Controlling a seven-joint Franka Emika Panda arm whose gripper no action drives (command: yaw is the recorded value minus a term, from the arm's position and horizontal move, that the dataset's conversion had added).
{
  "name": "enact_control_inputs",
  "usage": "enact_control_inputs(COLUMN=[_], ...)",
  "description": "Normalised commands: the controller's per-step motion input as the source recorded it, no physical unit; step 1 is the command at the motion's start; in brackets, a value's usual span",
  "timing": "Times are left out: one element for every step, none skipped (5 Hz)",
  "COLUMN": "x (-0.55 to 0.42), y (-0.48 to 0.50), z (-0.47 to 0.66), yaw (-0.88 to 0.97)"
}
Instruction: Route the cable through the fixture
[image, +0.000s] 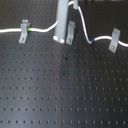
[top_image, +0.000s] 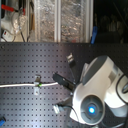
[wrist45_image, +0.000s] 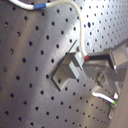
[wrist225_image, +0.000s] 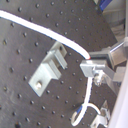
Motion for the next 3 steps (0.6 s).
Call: enact_control_inputs(x=[-0.228, -0.268, -0.259], y=[-0.012, 0.096, 0.066], z=[0.23, 0.48, 0.22], yaw=[0.00, -0.17, -0.22])
